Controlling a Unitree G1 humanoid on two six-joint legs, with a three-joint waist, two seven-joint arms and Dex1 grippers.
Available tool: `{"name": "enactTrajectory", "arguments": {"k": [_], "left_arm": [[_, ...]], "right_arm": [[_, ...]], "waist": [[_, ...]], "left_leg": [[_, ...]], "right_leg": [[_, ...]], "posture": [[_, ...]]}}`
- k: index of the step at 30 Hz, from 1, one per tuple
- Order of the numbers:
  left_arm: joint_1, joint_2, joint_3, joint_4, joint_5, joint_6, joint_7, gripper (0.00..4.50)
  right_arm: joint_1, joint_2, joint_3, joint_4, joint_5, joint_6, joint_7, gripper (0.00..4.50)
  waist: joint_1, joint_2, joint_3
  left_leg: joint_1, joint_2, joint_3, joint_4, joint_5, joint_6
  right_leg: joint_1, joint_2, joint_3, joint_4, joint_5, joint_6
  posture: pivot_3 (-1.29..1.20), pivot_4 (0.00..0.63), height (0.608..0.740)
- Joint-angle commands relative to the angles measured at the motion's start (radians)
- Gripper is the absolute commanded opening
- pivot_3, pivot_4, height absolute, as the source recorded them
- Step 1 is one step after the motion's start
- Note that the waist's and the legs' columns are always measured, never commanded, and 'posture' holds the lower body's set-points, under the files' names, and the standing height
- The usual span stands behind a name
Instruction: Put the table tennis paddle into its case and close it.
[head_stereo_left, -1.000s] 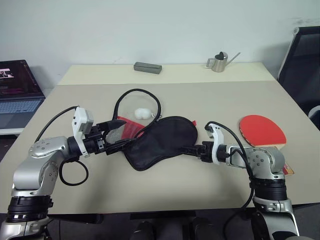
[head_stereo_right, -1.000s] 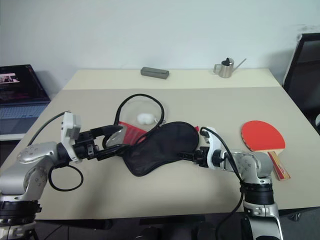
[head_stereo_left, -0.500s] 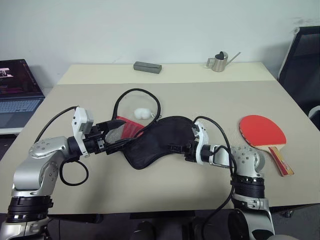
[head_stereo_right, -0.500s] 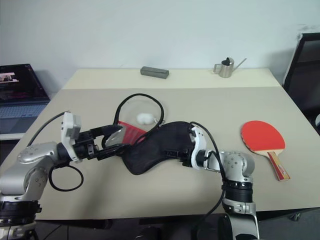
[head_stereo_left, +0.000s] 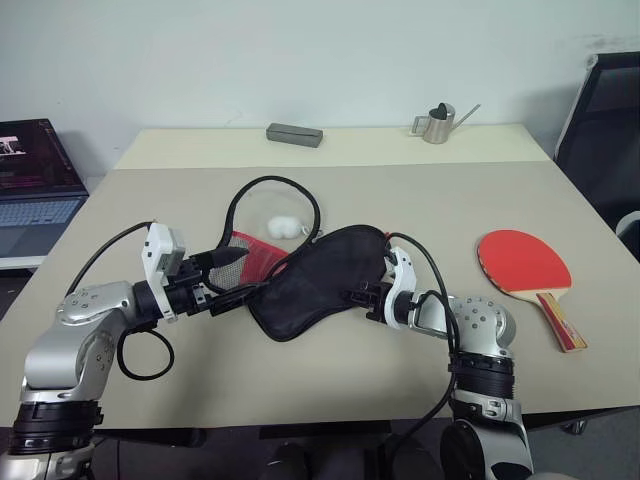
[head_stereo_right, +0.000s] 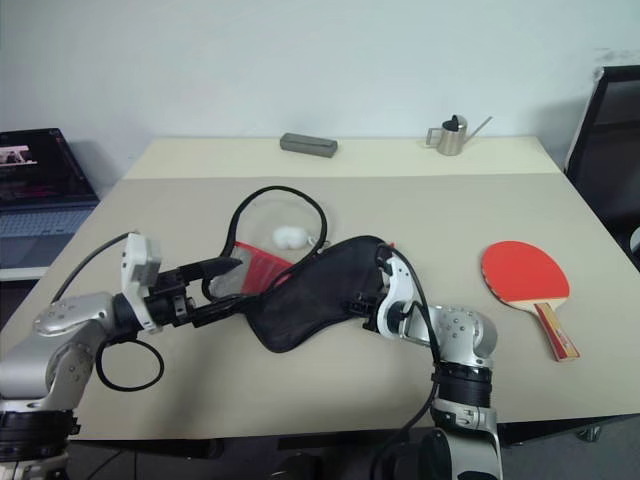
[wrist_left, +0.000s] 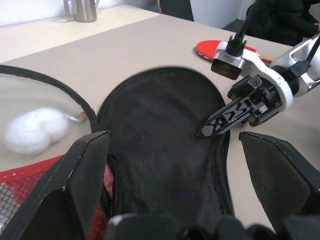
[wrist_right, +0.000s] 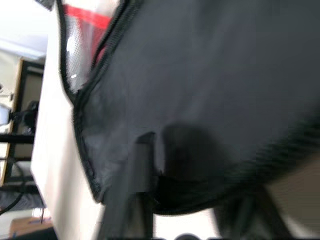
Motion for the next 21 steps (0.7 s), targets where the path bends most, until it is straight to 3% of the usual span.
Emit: {"name": "enactTrajectory", "arguments": {"k": [1,7,14,21], "left_arm": [[0.011,0.011,0.037,-0.048,-0.013,-0.011,0.005,4.5],[0.088,0.042,0.051,-0.102,-0.037,0.026,-0.021,4.5],[0.127,0.044,0.048,-0.171,-0.068,0.063,-0.017,4.5],[0.124,0.032,0.022,-0.206,-0.083,0.085,-0.008,4.5]], "right_arm": [[-0.026,0.016,-0.019,-0.001,0.005,0.001,-0.02,0.01],[-0.062,-0.11,-0.01,-0.012,0.051,0.151,0.066,0.01],[-0.087,-0.207,0.006,0.005,0.053,0.202,0.145,0.01],[-0.093,-0.373,0.112,0.018,0.08,0.207,0.267,0.01]], "waist": [[0.0,-0.001,-0.001],[0.0,-0.001,0.0],[0.0,-0.001,0.0],[0.001,-0.001,0.0]], "left_leg": [[0.0,0.0,0.0,0.0,0.0,0.0],[0.0,0.0,0.0,0.0,0.0,0.0],[0.0,0.0,0.0,-0.002,0.0,0.0],[-0.001,0.0,0.0,-0.002,0.0,0.0]], "right_leg": [[0.0,0.0,0.0,0.0,0.0,0.0],[0.0,0.0,0.0,-0.001,0.0,-0.001],[0.0,0.0,0.0,-0.001,0.0,-0.001],[0.0,0.0,0.0,-0.002,0.0,-0.001]], "posture": [[0.0,0.15,0.74],[0.0,0.15,0.74],[0.0,0.15,0.74],[0.0,0.15,0.74]]}}
